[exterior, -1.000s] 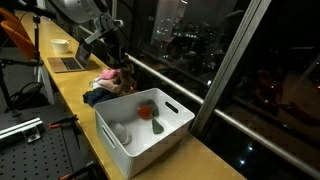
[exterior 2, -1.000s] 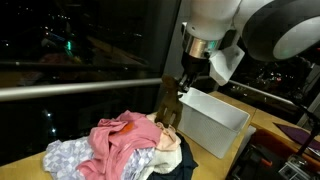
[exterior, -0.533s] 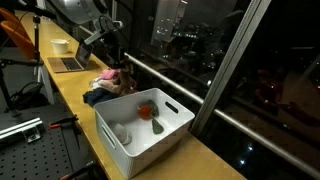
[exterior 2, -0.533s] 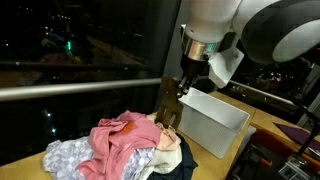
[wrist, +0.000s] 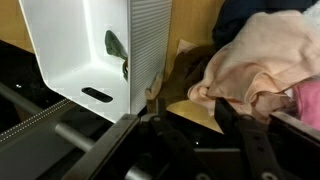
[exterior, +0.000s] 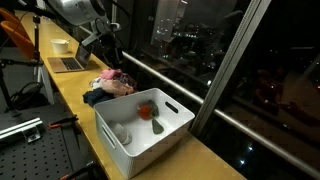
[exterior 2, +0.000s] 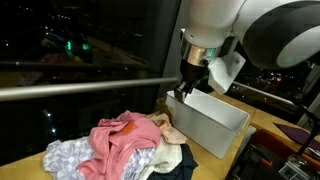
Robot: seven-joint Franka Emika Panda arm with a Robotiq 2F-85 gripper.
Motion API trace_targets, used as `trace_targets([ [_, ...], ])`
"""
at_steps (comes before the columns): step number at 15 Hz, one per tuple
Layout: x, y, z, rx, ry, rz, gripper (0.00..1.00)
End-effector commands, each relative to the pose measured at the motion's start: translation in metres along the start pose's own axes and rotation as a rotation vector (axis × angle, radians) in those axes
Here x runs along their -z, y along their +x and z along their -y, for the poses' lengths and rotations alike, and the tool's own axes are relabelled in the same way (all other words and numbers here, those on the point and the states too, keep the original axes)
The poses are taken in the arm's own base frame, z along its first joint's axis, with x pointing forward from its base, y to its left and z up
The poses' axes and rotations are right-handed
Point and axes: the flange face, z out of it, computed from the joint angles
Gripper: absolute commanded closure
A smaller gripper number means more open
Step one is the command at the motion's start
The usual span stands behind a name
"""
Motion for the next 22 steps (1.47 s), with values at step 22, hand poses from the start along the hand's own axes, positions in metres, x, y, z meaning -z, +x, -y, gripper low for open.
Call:
trace_targets([
  [22,0.003,-0.011,0.020,-0.023,0.008,0.010,0.00],
])
